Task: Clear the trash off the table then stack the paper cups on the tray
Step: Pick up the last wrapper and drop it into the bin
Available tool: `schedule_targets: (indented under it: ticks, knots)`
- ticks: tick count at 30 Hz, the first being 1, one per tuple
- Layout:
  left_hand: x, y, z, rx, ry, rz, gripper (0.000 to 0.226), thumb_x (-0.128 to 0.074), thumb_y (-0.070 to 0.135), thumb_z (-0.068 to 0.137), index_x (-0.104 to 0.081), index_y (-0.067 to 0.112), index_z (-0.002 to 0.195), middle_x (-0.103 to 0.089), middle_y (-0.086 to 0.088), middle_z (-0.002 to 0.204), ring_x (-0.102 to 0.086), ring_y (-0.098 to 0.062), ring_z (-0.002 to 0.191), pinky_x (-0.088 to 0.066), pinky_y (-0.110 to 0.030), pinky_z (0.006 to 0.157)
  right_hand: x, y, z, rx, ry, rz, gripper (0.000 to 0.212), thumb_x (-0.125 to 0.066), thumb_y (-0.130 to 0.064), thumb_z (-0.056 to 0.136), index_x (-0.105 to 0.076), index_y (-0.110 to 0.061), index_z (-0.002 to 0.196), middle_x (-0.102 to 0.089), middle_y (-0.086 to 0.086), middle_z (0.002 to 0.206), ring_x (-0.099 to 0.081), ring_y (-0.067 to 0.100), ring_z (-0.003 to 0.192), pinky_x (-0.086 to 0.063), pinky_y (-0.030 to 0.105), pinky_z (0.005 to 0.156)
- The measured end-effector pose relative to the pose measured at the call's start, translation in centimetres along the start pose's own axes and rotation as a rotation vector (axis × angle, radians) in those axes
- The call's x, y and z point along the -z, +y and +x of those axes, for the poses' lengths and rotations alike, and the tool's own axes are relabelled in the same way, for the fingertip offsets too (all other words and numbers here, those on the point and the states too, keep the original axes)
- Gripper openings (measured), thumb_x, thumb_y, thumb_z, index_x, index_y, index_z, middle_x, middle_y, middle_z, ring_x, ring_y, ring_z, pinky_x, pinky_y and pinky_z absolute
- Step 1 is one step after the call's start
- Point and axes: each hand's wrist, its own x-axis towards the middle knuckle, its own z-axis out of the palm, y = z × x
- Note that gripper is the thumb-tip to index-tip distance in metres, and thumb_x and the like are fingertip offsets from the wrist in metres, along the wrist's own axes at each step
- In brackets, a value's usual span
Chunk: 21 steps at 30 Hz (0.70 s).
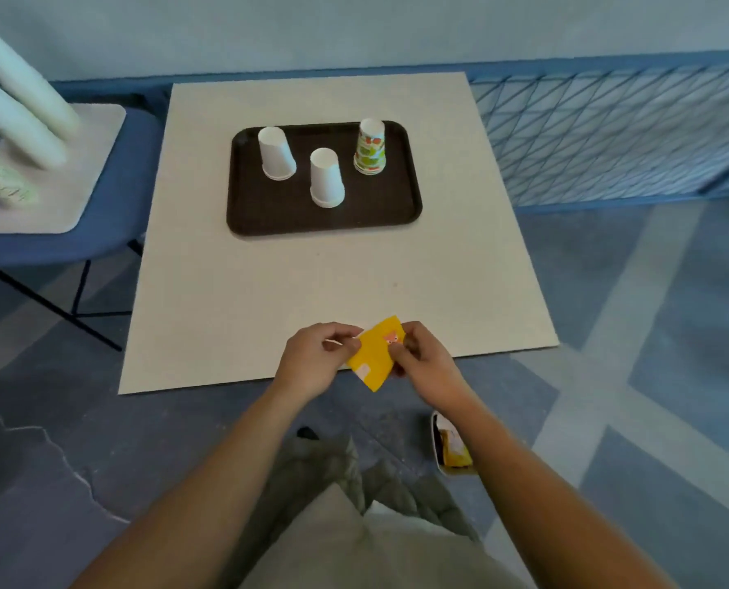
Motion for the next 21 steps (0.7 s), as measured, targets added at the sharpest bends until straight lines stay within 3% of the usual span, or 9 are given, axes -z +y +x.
schedule_targets:
  ticks: [4, 8, 15, 18, 21]
  knots:
    - [-8.9, 2.2, -2.1, -0.041, -0.136, 0.037, 0.017, -0.074, 0.025, 0.095, -0.077, 0.034, 0.109, -0.075, 0.014, 0.102, -0.069, 0.001, 0.092, -0.048, -0.008, 0.079, 6.9, 3.7, -6.8, -0.086, 0.152, 0.008, 0.005, -0.059, -0.014, 0.101, -0.063, -0.017, 0.104, -0.072, 0.008, 0.085, -0.068, 0.014, 0.073, -0.056, 0.029, 0.068]
    - [-16.6, 3.2, -3.6, -0.077, -0.263, 0.127, 0.030, -0.075, 0.027, 0.094, -0.072, 0.033, 0.123, -0.072, 0.013, 0.113, -0.066, 0.003, 0.102, -0.054, -0.025, 0.098, 12.5, 9.2, -11.4, -0.194, 0.305, -0.091, 0.004, -0.063, -0.021, 0.098, -0.064, -0.023, 0.095, -0.073, 0.004, 0.080, -0.072, 0.017, 0.069, -0.061, 0.044, 0.071]
    - [-23.2, 5.1, -6.0, -0.086, -0.342, 0.239, 0.035, -0.071, 0.034, 0.096, -0.066, 0.032, 0.130, -0.063, 0.009, 0.121, -0.061, -0.006, 0.108, -0.043, -0.016, 0.083, 17.5, 16.9, -14.8, -0.414, 0.434, -0.265, 0.010, -0.067, -0.027, 0.087, -0.057, -0.026, 0.086, -0.066, 0.000, 0.077, -0.066, 0.025, 0.080, -0.057, 0.045, 0.077]
    - [-24.3, 5.5, -6.4, -0.091, -0.342, 0.267, 0.034, -0.071, 0.034, 0.095, -0.066, 0.034, 0.129, -0.063, 0.009, 0.121, -0.061, -0.005, 0.107, -0.040, -0.009, 0.078, 18.2, 18.8, -14.9, -0.520, 0.419, -0.271, 0.011, -0.067, -0.026, 0.087, -0.056, -0.024, 0.089, -0.064, 0.001, 0.082, -0.066, 0.028, 0.086, -0.053, 0.038, 0.073]
    - [-24.7, 6.1, -6.5, -0.095, -0.348, 0.287, 0.034, -0.071, 0.034, 0.095, -0.065, 0.034, 0.129, -0.063, 0.009, 0.120, -0.060, -0.005, 0.106, -0.044, -0.014, 0.082, 18.4, 19.2, -14.5, -0.583, 0.404, -0.307, 0.011, -0.066, -0.024, 0.087, -0.056, -0.019, 0.085, -0.063, 0.005, 0.084, -0.064, 0.029, 0.087, -0.048, 0.032, 0.070]
